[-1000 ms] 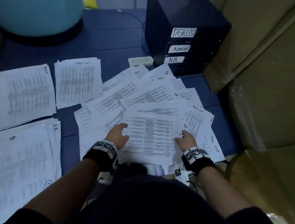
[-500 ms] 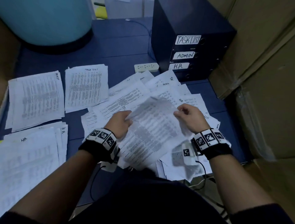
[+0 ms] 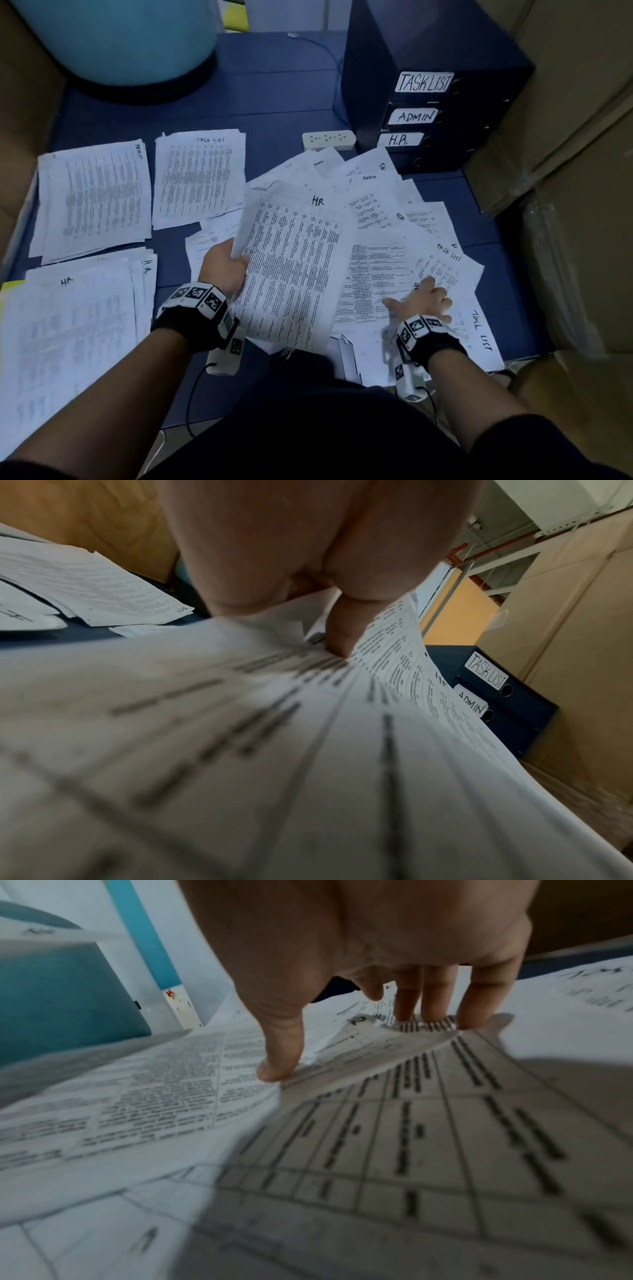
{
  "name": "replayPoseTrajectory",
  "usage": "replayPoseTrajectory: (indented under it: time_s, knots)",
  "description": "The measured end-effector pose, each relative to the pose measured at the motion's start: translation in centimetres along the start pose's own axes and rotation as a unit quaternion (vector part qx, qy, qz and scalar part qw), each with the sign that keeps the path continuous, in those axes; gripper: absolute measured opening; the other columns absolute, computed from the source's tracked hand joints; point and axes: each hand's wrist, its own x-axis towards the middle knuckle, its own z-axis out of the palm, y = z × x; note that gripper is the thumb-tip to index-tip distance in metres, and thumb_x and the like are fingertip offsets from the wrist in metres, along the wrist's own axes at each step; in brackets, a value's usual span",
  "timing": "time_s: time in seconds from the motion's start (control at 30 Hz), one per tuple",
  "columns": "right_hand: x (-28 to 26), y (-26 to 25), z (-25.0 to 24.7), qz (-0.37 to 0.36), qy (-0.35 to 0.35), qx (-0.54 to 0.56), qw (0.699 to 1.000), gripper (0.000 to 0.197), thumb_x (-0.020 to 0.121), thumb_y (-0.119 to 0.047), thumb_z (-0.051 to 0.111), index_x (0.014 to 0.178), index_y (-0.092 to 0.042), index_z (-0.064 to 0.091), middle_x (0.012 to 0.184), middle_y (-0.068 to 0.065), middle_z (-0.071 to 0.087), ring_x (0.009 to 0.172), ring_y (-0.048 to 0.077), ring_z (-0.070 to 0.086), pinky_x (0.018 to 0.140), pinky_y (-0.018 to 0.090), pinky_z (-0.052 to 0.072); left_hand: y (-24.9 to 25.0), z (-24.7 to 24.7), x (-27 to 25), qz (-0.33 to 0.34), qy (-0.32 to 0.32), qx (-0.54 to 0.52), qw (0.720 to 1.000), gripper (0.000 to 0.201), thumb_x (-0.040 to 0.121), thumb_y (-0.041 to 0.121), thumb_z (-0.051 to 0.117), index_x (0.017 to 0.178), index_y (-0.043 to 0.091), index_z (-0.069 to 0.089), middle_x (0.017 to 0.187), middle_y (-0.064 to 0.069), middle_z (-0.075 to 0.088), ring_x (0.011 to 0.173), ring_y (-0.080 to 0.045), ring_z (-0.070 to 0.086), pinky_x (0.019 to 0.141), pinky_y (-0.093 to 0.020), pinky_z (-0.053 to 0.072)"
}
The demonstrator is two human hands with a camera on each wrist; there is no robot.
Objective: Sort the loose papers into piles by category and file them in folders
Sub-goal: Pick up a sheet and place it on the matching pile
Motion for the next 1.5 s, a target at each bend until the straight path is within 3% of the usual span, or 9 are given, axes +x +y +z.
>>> replayPoseTrajectory:
  time_s: [0.13,0.37,0.5,0.6,0.87,1.13,1.27,1.37,1.5]
  knots:
    - [0.5,-0.2,-0.4,0.019,-0.015,-0.008,1.0,0.102,0.07,-0.052,0.081,0.143,-0.009,0.024,0.142,0.018,0.035,0.129,0.035,0.034,0.096,0.051,0.04,0.2,0.0,-0.2,-0.003,-0.006,-0.003,1.0,0.007,0.094,0.009,0.05,0.088,0.007,0.053,0.073,-0.006,0.051,0.062,-0.015,0.043,0.052,-0.025,0.03]
    - [2.0,-0.2,-0.8,0.022,-0.079,0.021,0.996,0.092,0.076,-0.04,0.08,0.142,-0.006,0.025,0.142,0.02,0.037,0.13,0.038,0.037,0.1,0.05,0.043,0.4,-0.1,0.1,-0.002,-0.029,-0.022,0.999,0.01,0.094,0.011,0.051,0.099,0.006,0.059,0.088,-0.016,0.059,0.071,-0.023,0.049,0.057,-0.025,0.036]
    - [2.7,0.9,-2.4,-0.034,-0.09,0.051,0.994,0.048,0.093,-0.022,0.062,0.136,-0.006,0.045,0.136,0.017,0.052,0.12,0.032,0.053,0.097,0.037,0.045,0.4,-0.2,0.2,0.007,-0.036,-0.034,0.999,0.011,0.095,0.01,0.051,0.102,0.01,0.059,0.093,-0.012,0.062,0.077,-0.021,0.053,0.058,-0.024,0.037]
    - [2.2,2.1,-3.7,-0.101,-0.037,0.158,0.982,0.011,0.097,-0.013,0.054,0.097,-0.003,0.058,0.107,0.02,0.065,0.089,0.032,0.059,0.073,0.034,0.046,0.2,-0.5,0.2,0.006,-0.031,-0.04,0.999,0.012,0.095,0.012,0.052,0.103,0.019,0.056,0.091,-0.002,0.061,0.083,-0.021,0.055,0.061,-0.024,0.038]
    - [0.2,0.4,-11.6,-0.261,0.029,0.236,0.936,0.013,0.097,-0.01,0.052,0.093,-0.003,0.062,0.087,0.016,0.063,0.083,0.029,0.056,0.061,0.031,0.034,1.4,-1.0,0.2,0.072,-0.038,0.001,0.997,0.022,0.094,0.018,0.057,0.114,0.009,0.06,0.106,-0.006,0.06,0.096,-0.024,0.055,0.081,-0.03,0.038]
    - [-3.5,-4.2,-16.1,-0.423,-0.054,0.232,0.874,0.014,0.096,-0.009,0.056,0.094,-0.014,0.069,0.084,0.002,0.069,0.074,0.012,0.056,0.061,0.01,0.038,3.3,-1.2,0.5,0.22,-0.068,0.019,0.973,0.018,0.09,0.015,0.062,0.105,0.006,0.068,0.147,0.01,0.038,0.131,-0.013,0.039,0.108,-0.034,0.03]
    - [-4.5,-5.3,-16.9,-0.457,-0.096,0.239,0.851,0.018,0.097,-0.008,0.055,0.088,-0.016,0.069,0.071,-0.007,0.064,0.063,0.004,0.051,0.06,0.014,0.038,3.6,-1.7,-0.6,0.173,-0.087,-0.067,0.979,0.022,0.091,0.011,0.062,0.112,0.014,0.066,0.113,0.002,0.065,0.105,-0.016,0.06,0.095,-0.032,0.043]
    - [-4.6,-5.9,-16.7,-0.454,-0.13,0.315,0.823,0.022,0.097,-0.012,0.056,0.086,-0.023,0.071,0.071,-0.002,0.065,0.066,0.01,0.056,0.066,0.026,0.044,3.2,-2.1,-1.1,0.147,-0.055,-0.087,0.984,0.008,0.091,0.014,0.062,0.091,0.021,0.065,0.079,0.004,0.065,0.072,-0.01,0.058,0.069,-0.027,0.044]
    - [-4.1,-6.5,-14.5,-0.336,-0.176,0.593,0.711,0.021,0.09,-0.042,0.064,0.102,-0.025,0.064,0.078,-0.001,0.067,0.066,0.017,0.063,0.065,0.031,0.054,2.3,-3.1,-1.1,0.129,0.025,-0.148,0.98,0.012,0.09,0.007,0.062,0.097,0.017,0.059,0.081,0.002,0.065,0.071,-0.011,0.059,0.065,-0.028,0.048]
